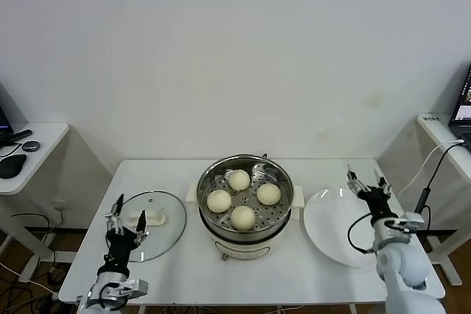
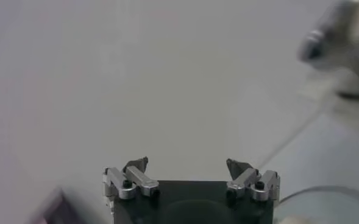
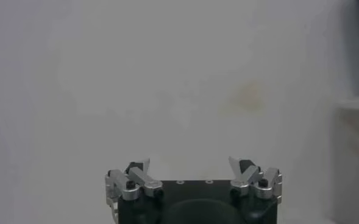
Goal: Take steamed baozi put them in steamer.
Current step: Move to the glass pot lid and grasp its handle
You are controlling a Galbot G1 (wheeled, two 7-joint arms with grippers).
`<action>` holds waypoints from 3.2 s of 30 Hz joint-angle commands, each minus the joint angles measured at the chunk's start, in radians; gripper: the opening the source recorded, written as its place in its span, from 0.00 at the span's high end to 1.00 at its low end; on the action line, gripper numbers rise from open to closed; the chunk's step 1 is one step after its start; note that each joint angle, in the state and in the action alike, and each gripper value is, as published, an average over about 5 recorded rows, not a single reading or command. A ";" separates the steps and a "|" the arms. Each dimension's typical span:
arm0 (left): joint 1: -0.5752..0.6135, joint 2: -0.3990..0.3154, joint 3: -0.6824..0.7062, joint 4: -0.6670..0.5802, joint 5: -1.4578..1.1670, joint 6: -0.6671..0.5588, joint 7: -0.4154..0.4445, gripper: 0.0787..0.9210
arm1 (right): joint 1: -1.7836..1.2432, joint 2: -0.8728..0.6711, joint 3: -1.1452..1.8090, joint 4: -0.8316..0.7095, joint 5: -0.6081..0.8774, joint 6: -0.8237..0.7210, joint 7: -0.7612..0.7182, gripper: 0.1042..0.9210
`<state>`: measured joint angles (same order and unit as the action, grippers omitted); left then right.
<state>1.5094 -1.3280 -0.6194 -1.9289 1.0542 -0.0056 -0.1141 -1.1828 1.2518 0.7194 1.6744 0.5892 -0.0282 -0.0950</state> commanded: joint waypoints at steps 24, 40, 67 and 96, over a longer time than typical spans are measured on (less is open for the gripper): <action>-0.276 0.082 0.043 0.457 0.298 0.079 -0.052 0.12 | -0.141 0.053 0.033 -0.003 -0.053 0.087 0.036 0.12; -0.304 0.046 0.064 0.486 0.303 0.079 -0.038 0.12 | -0.144 0.049 0.044 -0.012 -0.059 0.094 0.037 0.12; -0.448 0.009 0.065 0.690 0.295 0.078 -0.125 0.12 | -0.156 0.049 0.052 -0.027 -0.067 0.106 0.035 0.12; -0.470 0.021 0.069 0.744 0.274 0.012 -0.162 0.52 | -0.163 0.056 0.047 -0.026 -0.079 0.108 0.034 0.12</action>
<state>1.0458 -1.3101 -0.5524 -1.1935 1.3289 0.0146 -0.2641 -1.3460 1.3066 0.7647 1.6466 0.5103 0.0802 -0.0606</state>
